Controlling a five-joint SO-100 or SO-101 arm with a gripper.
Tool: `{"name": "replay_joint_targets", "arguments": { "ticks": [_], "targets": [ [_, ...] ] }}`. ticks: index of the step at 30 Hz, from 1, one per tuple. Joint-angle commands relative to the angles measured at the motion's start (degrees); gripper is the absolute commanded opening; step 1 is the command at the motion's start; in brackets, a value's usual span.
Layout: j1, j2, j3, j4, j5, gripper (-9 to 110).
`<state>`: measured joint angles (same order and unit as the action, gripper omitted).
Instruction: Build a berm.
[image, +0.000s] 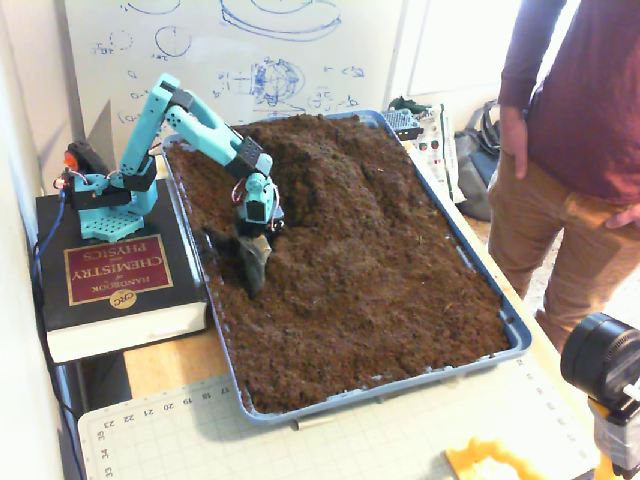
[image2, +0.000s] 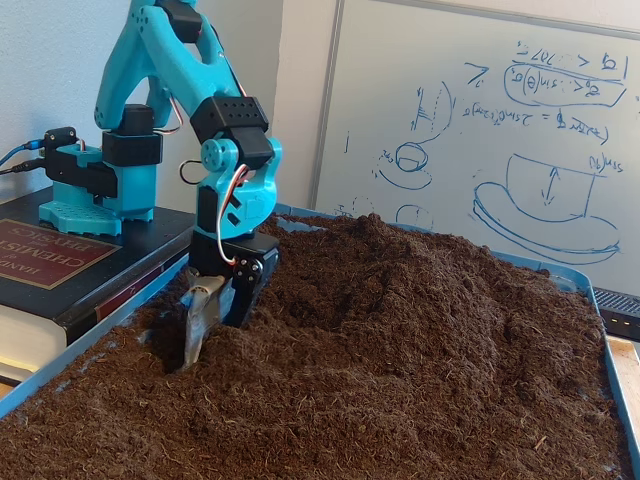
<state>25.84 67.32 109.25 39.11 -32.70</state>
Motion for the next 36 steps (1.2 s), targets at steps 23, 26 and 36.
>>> {"name": "replay_joint_targets", "arguments": {
  "ticks": [23, 26, 36],
  "targets": [
    [-7.5, 5.0, -17.1, -5.4, 15.0, 0],
    [-8.0, 2.1, -21.4, -5.5, 17.3, 0],
    [-9.2, -0.6, -27.7, -5.4, 18.3, 0]
  ]
}}
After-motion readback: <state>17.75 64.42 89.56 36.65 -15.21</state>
